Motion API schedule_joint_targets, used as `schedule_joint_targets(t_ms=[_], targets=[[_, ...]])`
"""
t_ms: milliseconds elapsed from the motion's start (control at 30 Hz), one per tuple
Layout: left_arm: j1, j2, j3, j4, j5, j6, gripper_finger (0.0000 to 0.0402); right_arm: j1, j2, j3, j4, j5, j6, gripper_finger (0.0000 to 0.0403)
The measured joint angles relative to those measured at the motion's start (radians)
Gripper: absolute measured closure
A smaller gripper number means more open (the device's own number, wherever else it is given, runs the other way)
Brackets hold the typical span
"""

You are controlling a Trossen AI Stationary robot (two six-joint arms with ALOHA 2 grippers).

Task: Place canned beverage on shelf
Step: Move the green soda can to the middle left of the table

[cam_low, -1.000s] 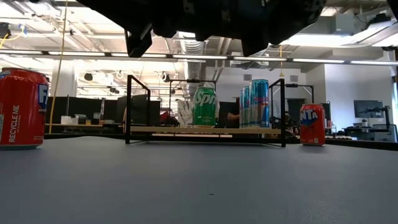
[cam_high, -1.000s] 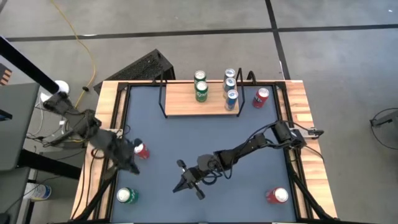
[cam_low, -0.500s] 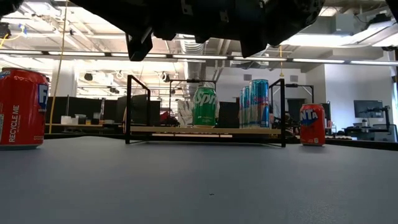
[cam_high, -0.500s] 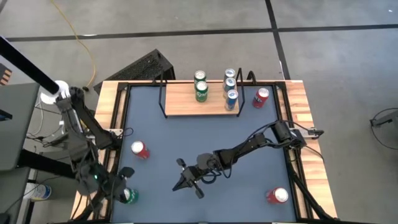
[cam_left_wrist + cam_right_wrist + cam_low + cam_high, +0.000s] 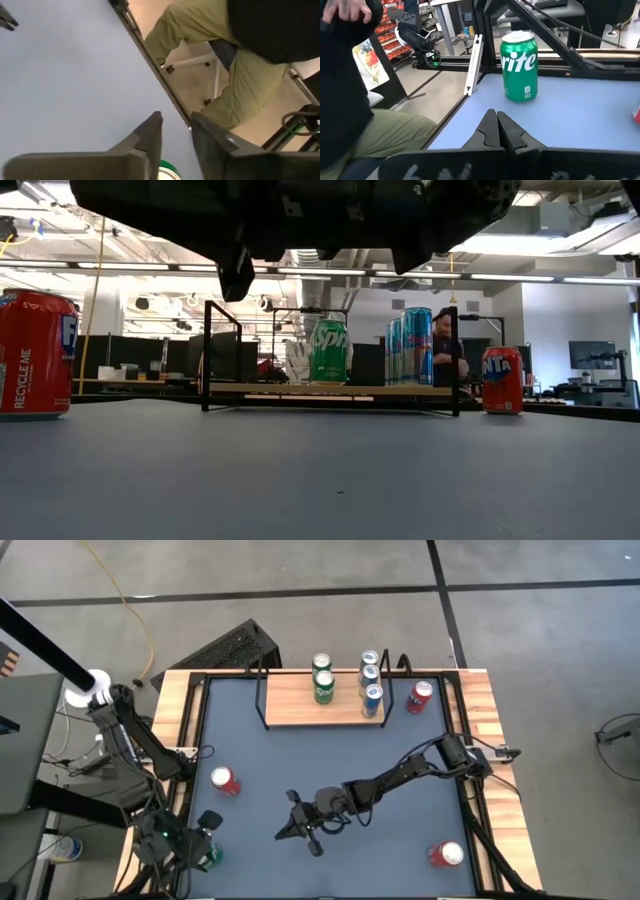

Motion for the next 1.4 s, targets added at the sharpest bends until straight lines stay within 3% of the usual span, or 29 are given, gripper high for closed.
schedule_joint_targets(t_ms=[167,333,533,800,1100,1400], targets=[[0.031,0.015,0.000,-0.073,0.033,-0.031,0.0223,0.013,0.000,0.000,-0.006,0.022,0.007,0.0403],[0.082,0.021,-0.001,-0.040,0.143,0.012,0.0161,0.013,0.000,0.000,-0.006,0.025,0.007,0.0403],[0.136,0.021,-0.001,-0.026,0.223,0.086,0.0114,-0.001,0.000,0.000,-0.006,0.027,0.007,0.0403],[0.155,0.021,-0.001,-0.089,0.261,0.082,0.0102,-0.002,0.000,0.000,-0.019,0.026,-0.004,0.0403],[0.128,0.021,-0.001,-0.179,0.280,-0.052,0.0102,-0.011,0.000,0.000,-0.022,0.024,-0.041,0.0403],[0.075,0.021,-0.001,-0.224,0.234,-0.128,0.0102,-0.015,0.000,0.000,-0.023,0.021,-0.047,0.0403]])
